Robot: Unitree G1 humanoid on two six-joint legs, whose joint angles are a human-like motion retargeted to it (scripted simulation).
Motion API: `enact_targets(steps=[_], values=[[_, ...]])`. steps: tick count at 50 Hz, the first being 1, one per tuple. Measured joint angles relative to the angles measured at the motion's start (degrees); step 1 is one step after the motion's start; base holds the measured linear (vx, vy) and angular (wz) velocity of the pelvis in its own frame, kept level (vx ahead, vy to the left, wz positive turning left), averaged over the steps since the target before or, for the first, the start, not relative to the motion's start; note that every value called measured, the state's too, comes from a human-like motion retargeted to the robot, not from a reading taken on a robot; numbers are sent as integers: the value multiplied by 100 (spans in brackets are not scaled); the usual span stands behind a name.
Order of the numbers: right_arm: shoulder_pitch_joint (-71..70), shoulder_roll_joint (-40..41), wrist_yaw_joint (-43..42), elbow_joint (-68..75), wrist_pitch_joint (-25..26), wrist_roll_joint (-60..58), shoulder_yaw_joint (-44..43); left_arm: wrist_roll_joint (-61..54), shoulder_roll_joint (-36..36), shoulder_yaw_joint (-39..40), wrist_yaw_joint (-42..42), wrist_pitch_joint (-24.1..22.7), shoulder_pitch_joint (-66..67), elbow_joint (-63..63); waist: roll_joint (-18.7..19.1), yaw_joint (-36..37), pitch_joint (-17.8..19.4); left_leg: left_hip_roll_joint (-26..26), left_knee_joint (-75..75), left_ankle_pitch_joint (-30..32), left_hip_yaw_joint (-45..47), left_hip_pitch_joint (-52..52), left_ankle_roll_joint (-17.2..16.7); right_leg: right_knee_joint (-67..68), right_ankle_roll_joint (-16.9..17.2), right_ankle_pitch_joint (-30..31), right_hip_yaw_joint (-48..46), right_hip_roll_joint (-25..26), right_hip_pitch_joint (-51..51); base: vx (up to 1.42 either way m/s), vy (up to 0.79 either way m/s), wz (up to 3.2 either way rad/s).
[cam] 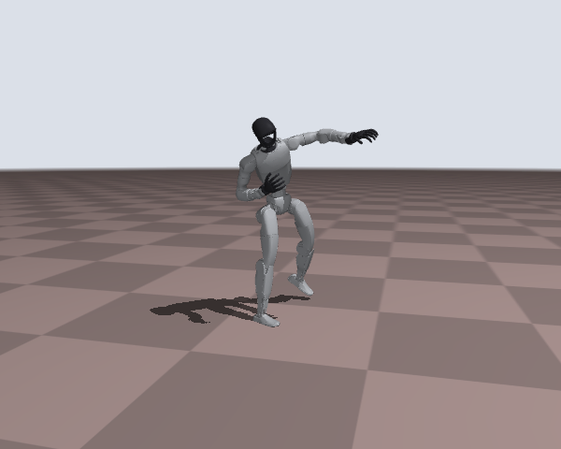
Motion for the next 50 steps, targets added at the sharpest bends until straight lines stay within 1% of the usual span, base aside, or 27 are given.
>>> enact_targets(steps=[2,3,4,5,7,8,10,12,13,15,17,20,22,24,26,28,30,32,34,35,37,39,41,43,45,47,50], values=[[504,51,177,-125,-62,82,-283,161,-720,3124,252,-137,2795,-1535,28,276,-113,-80,-79,102,85,300,-85,-195,81,110,439,121,20,18,-3,-226],[740,63,283,-147,-96,159,-379,409,-985,4190,-106,-200,3817,-2133,-1,373,-126,-140,-88,138,40,411,-96,-298,105,159,632,163,47,13,-3,-202],[942,57,296,-108,-75,190,-409,423,-1100,4619,-326,-211,4284,-2357,-32,464,-151,-229,-76,184,-110,474,-96,-393,141,195,792,176,82,10,-3,-175],[1126,43,264,-39,-26,198,-407,320,-1140,4731,-477,-196,4474,-2394,-65,550,-183,-332,-53,234,-314,513,-91,-483,183,226,936,176,121,5,-1,-126],[1207,-99,122,129,20,203,-300,52,-868,4196,-773,-99,3876,-1414,-104,539,-134,-576,113,369,-934,388,-73,-648,231,295,1053,74,209,-1,0,-51],[1137,-230,-3,224,-23,280,-252,186,-602,3567,-881,-28,3085,-406,-86,443,-65,-676,206,478,-1294,310,-132,-700,212,327,1026,24,297,-6,2,23],[941,-570,-292,388,-190,428,-275,674,-444,1164,-606,81,230,2313,-54,255,-29,-966,358,701,-1881,101,-189,-715,188,326,927,-198,385,-9,8,78],[595,-841,-287,488,-183,454,-201,591,-405,-161,-870,22,-1358,4139,-170,-159,-14,-1272,391,847,-2133,-60,-189,-614,223,219,772,-515,377,-9,16,105],[499,-953,-134,495,-131,511,-314,514,-312,-443,-1289,-16,-1701,4401,-227,-313,-18,-1370,393,866,-2127,-108,-189,-546,250,164,719,-641,347,-8,16,81],[548,-908,19,429,-117,630,-650,229,-117,-749,-1566,-194,-2006,3951,-342,-421,-3,-1431,369,823,-1986,-113,-189,-413,279,108,708,-747,271,-8,11,36],[868,-544,-97,317,-207,675,-943,-584,-181,-588,-852,-443,-1885,2584,-415,-228,23,-1373,297,725,-1807,-42,-189,-327,305,117,764,-704,189,-11,1,-8],[1309,-120,-345,368,-217,528,-1200,-1574,-678,179,465,-873,-1030,20,-393,3,71,-1199,158,548,-1660,59,-189,-363,268,167,690,-596,196,-12,-5,7],[1345,-42,-369,515,-179,340,-1380,-904,-1009,894,850,-942,-178,-1712,-329,-67,220,-982,191,348,-1454,24,-189,-419,187,171,521,-519,215,-15,-5,42],[1308,-23,-298,565,-156,70,-1559,24,-1471,1578,867,-950,686,-3335,-244,-245,433,-694,268,63,-1106,-66,-189,-465,102,165,305,-425,184,-18,-3,62],[1334,18,-239,509,-174,-115,-1696,903,-2142,1855,835,-984,1307,-4675,-174,-442,567,-421,313,-269,-559,-225,-154,-463,73,140,52,-397,17,-21,2,81],[1349,83,-279,462,-189,-278,-1729,1401,-3025,1753,789,-1118,1725,-5626,-196,-657,610,-290,288,-607,153,-426,-16,-461,155,167,-187,-512,-264,-25,9,100],[1368,158,-413,450,-164,-446,-1722,1156,-4177,1263,529,-1338,1941,-6045,-267,-859,610,-253,200,-941,935,-628,168,-460,301,267,-360,-669,-614,-30,13,114],[1324,160,-595,500,-69,-670,-1733,741,-5343,581,360,-1357,1783,-5824,-390,-926,610,-357,48,-1274,1746,-896,453,-443,477,448,-439,-882,-1118,-35,17,123],[1429,66,-855,556,20,-933,-1793,636,-6343,60,483,-1232,1595,-5399,-460,-994,610,-479,-151,-1574,2422,-1160,696,-422,569,615,-555,-1054,-1580,-36,18,135],[1503,-55,-899,589,143,-1185,-1803,639,-6804,-209,562,-1118,1461,-5168,-475,-1013,610,-562,-268,-1707,2729,-1326,843,-423,553,716,-597,-1144,-1841,-36,20,143],[1673,3,-1332,504,75,-921,-1599,245,-7562,-511,740,-1152,1336,-5032,-606,-1080,610,-681,-420,-1946,3127,-1705,1031,-362,628,866,-695,-1272,-2350,-36,16,134],[1843,65,-1760,588,5,-846,-1410,-288,-8102,-728,810,-1324,1239,-4973,-755,-1045,610,-578,-500,-2087,3150,-2203,1024,-208,645,967,-848,-1154,-2882,-39,1,102],[2161,0,-1817,560,-4,-873,-1415,-484,-8450,-981,758,-1355,1110,-4931,-781,-866,610,-370,-404,-2173,2891,-2869,980,-74,645,1094,-1046,-997,-3424,-39,-1,100],[2356,-80,-1902,577,111,-1069,-1317,-508,-8557,-1325,789,-1241,842,-4858,-798,-688,610,-376,-263,-2188,2609,-3574,979,-98,645,1262,-1190,-1111,-3873,-29,16,144],[2484,-98,-2059,572,169,-1257,-1322,-540,-8546,-1557,682,-1186,646,-4823,-774,-514,610,-344,-44,-2079,2265,-4353,919,-113,645,1405,-1435,-1231,-4254,-26,18,174],[2522,-116,-2272,561,215,-1450,-1329,-547,-8463,-1751,556,-1156,533,-4831,-745,-276,610,-278,136,-1992,1868,-5010,742,-137,645,1475,-1785,-1296,-4456,-23,14,149],[2373,-132,-2681,572,365,-1797,-1163,-703,-8204,-1929,507,-1187,417,-4859,-920,114,610,-233,176,-1974,1411,-5578,549,-286,645,1505,-2289,-1294,-4459,-18,12,87]])
